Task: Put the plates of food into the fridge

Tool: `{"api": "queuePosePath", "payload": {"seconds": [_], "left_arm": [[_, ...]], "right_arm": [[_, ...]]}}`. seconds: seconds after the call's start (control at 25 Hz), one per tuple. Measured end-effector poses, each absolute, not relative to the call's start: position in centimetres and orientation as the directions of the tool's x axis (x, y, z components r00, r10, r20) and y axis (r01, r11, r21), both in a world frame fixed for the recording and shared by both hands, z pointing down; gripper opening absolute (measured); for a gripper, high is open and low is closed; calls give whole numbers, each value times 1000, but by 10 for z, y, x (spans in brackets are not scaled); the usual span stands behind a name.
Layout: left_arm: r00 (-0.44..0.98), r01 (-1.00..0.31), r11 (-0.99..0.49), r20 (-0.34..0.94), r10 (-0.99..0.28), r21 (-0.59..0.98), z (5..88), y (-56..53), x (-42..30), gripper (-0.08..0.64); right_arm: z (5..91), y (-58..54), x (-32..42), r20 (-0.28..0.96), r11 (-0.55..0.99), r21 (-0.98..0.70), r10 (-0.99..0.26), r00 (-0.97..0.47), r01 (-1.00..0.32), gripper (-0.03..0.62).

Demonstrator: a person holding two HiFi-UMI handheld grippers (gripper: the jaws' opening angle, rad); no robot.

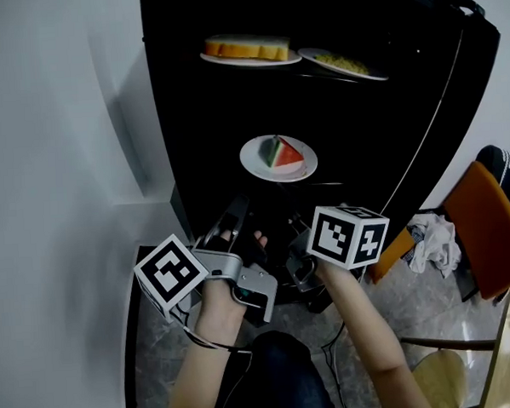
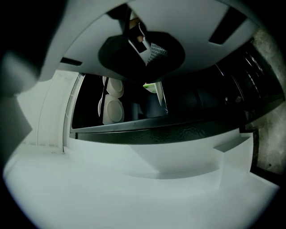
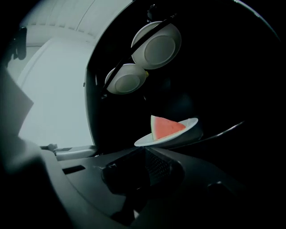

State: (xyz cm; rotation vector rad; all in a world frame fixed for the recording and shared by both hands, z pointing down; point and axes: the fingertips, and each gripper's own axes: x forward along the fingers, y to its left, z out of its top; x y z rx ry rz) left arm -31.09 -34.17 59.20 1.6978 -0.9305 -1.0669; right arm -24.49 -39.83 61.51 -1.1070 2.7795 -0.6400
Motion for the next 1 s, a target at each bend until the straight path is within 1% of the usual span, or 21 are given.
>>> {"api": "queuePosePath", "payload": {"seconds": [0.16, 0.24, 0.36, 0.48, 0.64, 0.8, 1.0], "left_arm": [[335, -257, -378, -285, -898, 889, 593, -329, -316, 23], [326, -320, -379, -274, -905, 869, 599, -324, -318, 23], [324, -406, -367, -243, -914, 837, 609, -320, -318, 23], [327, -512, -382, -237, -915, 769, 611, -319, -314, 23], [330, -678, -394, -222, -918, 621, 608, -323, -303, 23], [328, -824, -386, -206, -922, 416, 601, -326, -293, 23], [288, -913, -335, -213, -934, 234, 577, -334, -289, 21]], "right_arm": [[616, -398, -242, 69, 634, -432, -685, -725, -641, 12], [616, -388, -239, 34, 645, -379, -707, -707, -663, 12], [609, -367, -232, -40, 652, -254, -745, -666, -715, 12], [603, -354, -222, -95, 631, -179, -775, -625, -755, 12], [599, -354, -204, -125, 608, -186, -794, -595, -772, 12], [597, -358, -190, -149, 587, -193, -809, -568, -786, 12], [583, -361, -179, -164, 565, -146, -823, -544, -812, 12]]}}
